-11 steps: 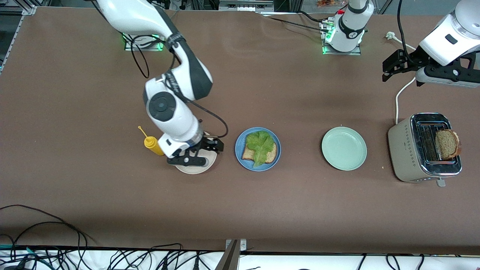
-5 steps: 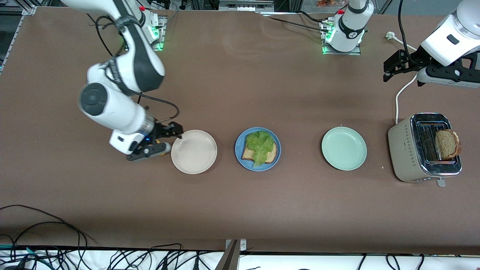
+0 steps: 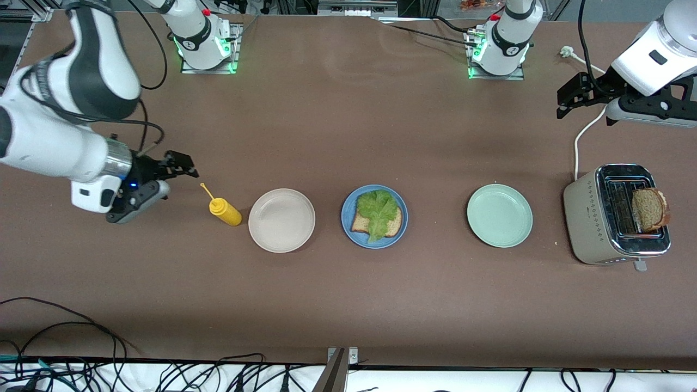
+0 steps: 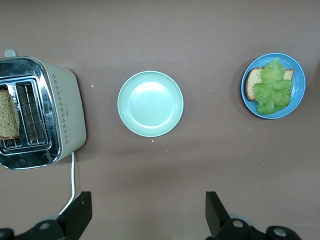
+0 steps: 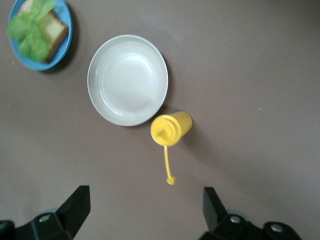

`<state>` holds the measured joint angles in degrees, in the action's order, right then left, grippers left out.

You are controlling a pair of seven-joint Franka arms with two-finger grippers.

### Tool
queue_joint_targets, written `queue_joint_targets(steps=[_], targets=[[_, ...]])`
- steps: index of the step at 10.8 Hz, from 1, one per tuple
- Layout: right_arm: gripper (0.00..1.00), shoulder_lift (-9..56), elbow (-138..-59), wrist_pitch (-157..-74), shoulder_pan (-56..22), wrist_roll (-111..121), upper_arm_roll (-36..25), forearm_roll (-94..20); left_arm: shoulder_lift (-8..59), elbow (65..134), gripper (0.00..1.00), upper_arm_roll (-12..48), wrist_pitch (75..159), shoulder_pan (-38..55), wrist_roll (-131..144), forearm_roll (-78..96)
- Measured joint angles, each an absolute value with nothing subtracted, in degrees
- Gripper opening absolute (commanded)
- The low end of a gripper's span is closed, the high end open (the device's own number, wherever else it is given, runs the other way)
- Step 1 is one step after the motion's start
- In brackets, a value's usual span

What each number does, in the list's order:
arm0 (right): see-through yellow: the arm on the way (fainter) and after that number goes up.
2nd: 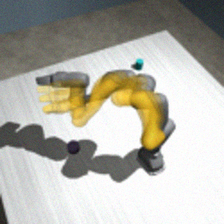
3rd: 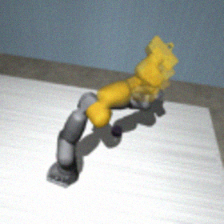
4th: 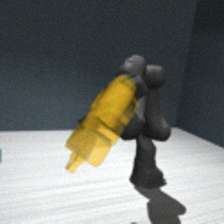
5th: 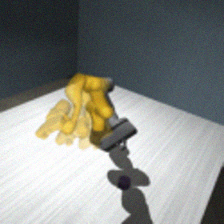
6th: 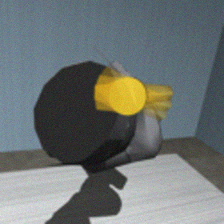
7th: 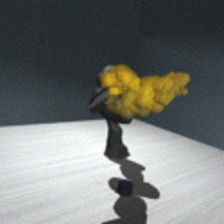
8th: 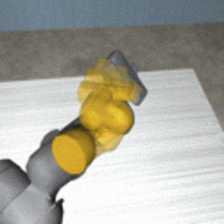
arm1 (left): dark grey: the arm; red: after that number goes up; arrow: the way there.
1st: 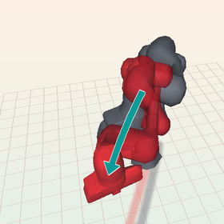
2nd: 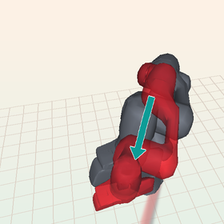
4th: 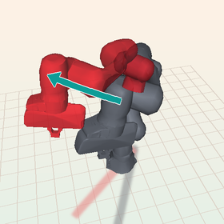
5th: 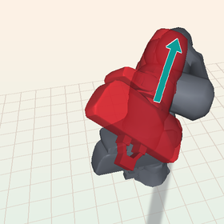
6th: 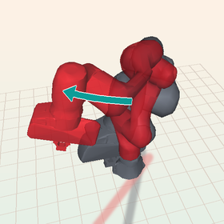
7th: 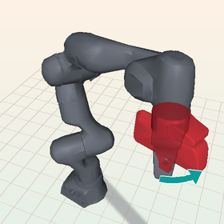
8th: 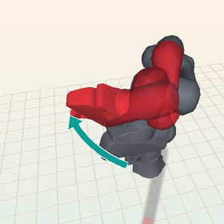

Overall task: Make sandwich in blue plate with both arms
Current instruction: 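Withdraw the right gripper past the white plate toward the mustard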

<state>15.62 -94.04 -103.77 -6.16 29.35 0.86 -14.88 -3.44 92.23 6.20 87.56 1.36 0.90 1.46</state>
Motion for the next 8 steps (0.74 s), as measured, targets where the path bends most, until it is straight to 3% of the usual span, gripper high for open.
queue_joint_targets(steps=[4,8], targets=[[1.00,16.53,-96.12,-100.30,2.99,57.63,0.72,-22.95,-3.44,92.23,1.00,6.21,87.56,1.35,0.90,1.46],[1.00,20.68,-96.62,-98.29,5.49,76.60,-3.46,-30.19,-3.45,92.23,1.00,6.20,87.56,1.35,0.90,1.46]])
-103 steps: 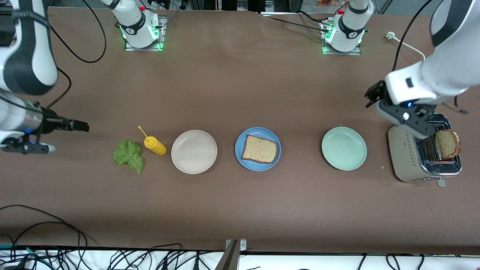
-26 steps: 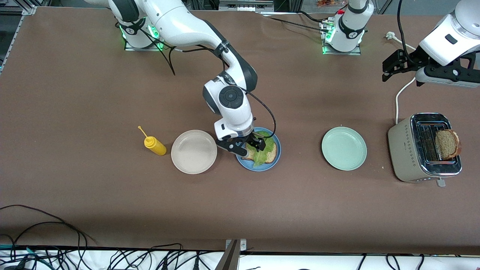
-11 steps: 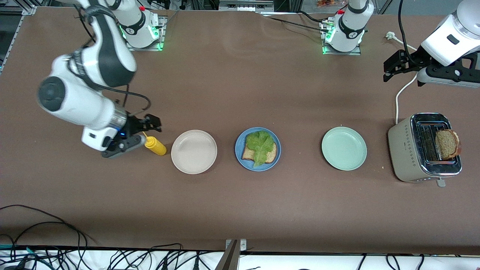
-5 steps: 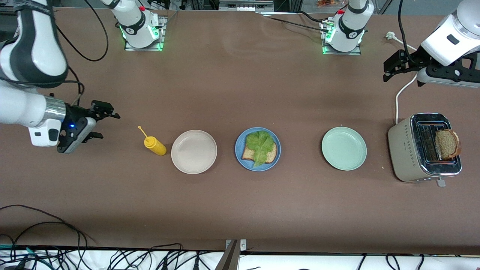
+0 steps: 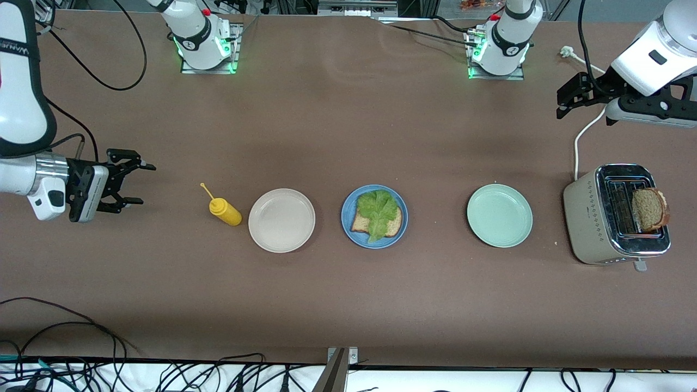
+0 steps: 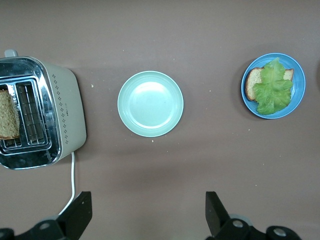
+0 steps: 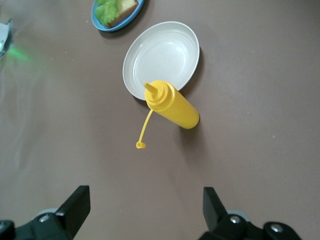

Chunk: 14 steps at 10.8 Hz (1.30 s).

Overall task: Make sandwich in blue plate with both arms
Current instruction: 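Withdraw the right gripper past the white plate toward the mustard, then move the open right gripper toward the yellow mustard bottle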

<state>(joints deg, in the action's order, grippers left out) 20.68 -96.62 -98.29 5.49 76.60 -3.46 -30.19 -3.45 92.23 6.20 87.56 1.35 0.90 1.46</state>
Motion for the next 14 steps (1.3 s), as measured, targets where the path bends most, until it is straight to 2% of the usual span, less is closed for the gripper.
queue_joint_targets(steps=[5,10,14], targets=[[1.00,29.82,-96.82,-96.30,7.69,99.63,-8.61,-41.34,-3.44,92.23,1.00,6.21,87.56,1.35,0.90,1.46],[1.00,40.23,-96.78,-96.23,8.64,115.00,-8.60,-54.41,-3.43,92.23,1.00,6.21,87.56,1.36,0.90,1.46],[1.00,42.92,-96.35,-96.24,7.81,117.75,-6.32,-60.99,-3.43,92.23,1.00,6.21,87.56,1.36,0.90,1.46]])
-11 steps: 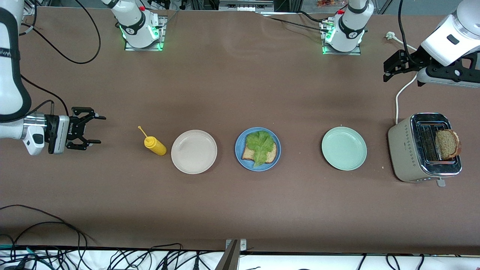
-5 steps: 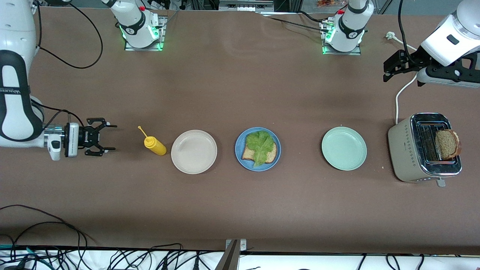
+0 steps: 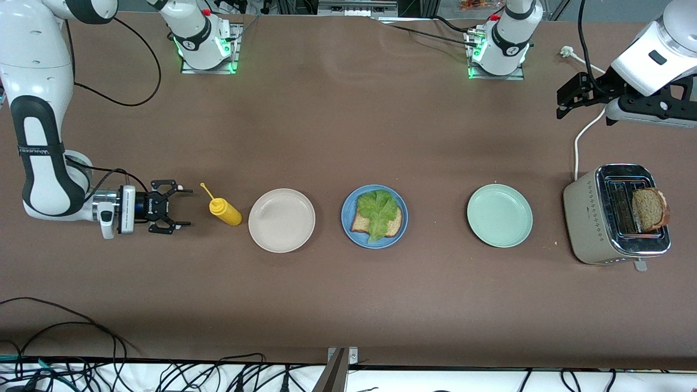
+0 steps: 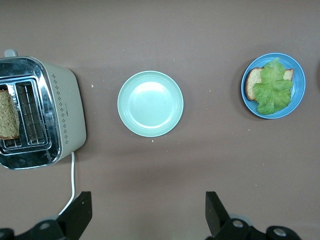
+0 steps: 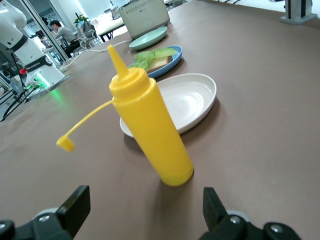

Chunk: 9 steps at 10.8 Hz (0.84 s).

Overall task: Make sandwich in blue plate with both arms
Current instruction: 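Move the open right gripper toward the yellow mustard bottle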

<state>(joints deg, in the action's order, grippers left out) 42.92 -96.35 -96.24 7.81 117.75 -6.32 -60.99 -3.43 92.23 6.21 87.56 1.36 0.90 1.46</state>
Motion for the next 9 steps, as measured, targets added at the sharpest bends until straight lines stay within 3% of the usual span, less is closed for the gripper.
queue_joint_targets(steps=[9], targets=[[1.00,48.76,-90.83,-98.39,4.69,126.93,-5.91,-64.87,-3.43,92.23,1.00,6.94,87.56,1.49,0.90,1.46]])
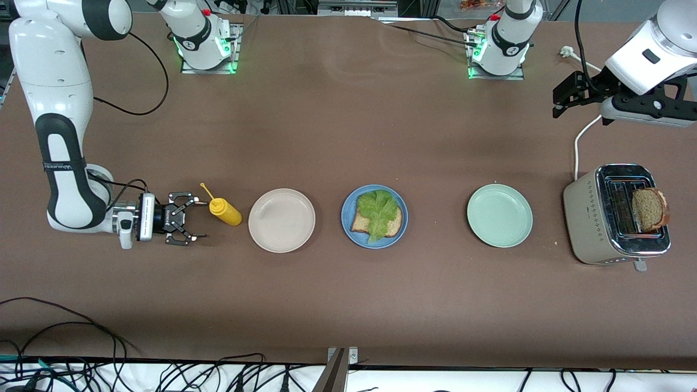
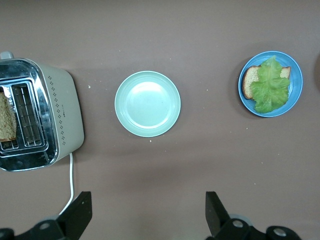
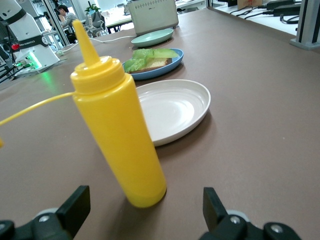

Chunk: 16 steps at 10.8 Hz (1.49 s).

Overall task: Make sandwich in blue plate with both arms
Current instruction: 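Move the open right gripper toward the yellow mustard bottle, then close the right gripper around the yellow mustard bottle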

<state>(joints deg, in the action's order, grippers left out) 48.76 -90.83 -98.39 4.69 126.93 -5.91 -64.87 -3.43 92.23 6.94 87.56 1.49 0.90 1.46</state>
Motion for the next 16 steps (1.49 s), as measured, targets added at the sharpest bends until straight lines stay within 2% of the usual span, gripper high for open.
queue_joint_targets(steps=[4,11,12,13,16], targets=[[1.00,51.10,-89.31,-98.88,1.99,129.55,-5.75,-69.82,-3.43,92.23,1.00,7.06,87.56,1.50,0.90,1.46],[1.00,52.82,-90.00,-99.90,1.19,135.89,-4.64,-71.10,-3.43,92.23,1.00,6.98,87.56,1.49,0.91,1.46],[0.89,53.06,-90.68,-99.44,1.25,137.79,-4.64,-71.13,-3.43,92.23,1.00,6.97,87.56,1.48,0.91,1.46],[0.69,53.14,-91.60,-98.93,1.32,139.16,-4.64,-71.15,-3.43,92.23,1.00,6.95,87.56,1.46,0.91,1.46],[0.00,53.15,-93.30,-97.59,1.38,141.54,-4.64,-71.39,-3.43,92.23,1.00,6.95,87.50,1.43,0.91,1.46]])
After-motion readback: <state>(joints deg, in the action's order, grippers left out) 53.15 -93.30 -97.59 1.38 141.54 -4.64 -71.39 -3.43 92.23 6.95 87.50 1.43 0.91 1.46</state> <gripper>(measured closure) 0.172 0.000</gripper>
